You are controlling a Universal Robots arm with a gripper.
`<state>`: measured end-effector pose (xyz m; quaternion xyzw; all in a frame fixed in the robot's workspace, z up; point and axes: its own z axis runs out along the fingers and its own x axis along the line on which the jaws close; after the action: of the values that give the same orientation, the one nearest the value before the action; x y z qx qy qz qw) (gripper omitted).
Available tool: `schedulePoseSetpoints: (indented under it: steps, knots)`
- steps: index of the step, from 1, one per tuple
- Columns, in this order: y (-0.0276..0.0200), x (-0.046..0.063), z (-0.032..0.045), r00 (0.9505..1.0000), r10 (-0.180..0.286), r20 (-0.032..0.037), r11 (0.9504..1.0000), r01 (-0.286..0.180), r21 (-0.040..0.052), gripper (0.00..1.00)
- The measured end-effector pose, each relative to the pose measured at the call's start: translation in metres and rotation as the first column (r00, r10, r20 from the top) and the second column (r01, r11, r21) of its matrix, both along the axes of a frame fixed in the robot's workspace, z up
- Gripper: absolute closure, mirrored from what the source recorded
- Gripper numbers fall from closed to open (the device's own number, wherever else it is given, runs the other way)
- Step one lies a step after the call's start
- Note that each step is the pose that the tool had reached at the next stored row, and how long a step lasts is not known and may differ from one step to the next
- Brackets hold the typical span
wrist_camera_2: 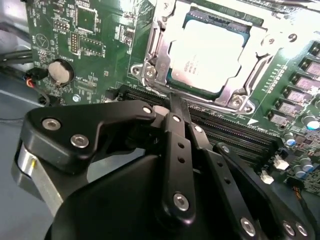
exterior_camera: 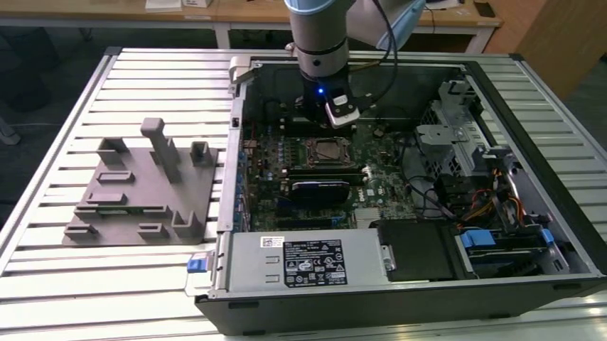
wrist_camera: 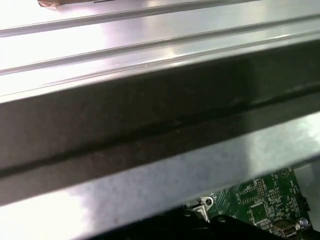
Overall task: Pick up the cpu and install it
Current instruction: 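Install the first cpu locking lever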
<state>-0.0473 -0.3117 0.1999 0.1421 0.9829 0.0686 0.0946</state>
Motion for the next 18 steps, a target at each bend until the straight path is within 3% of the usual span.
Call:
schedulePoseSetpoints:
  steps: [4,9,14,15,18]
  knots:
    - [0.0000,0.000,0.0022,1.0000,0.000,-0.0002,1.0000,0.000,-0.0002,0.89]
    - [0.0000,0.000,0.0185,1.0000,0.000,-0.0002,1.0000,0.000,-0.0003,0.89]
    - [0.0000,0.000,0.0189,1.0000,0.000,-0.0013,1.0000,0.000,0.0001,0.89]
    - [0.0000,0.001,0.0188,0.9999,0.000,-0.0148,1.0000,0.000,-0.0006,0.89]
    - [0.0000,0.003,0.0185,0.9976,0.000,-0.0685,1.0000,0.000,-0.0074,0.89]
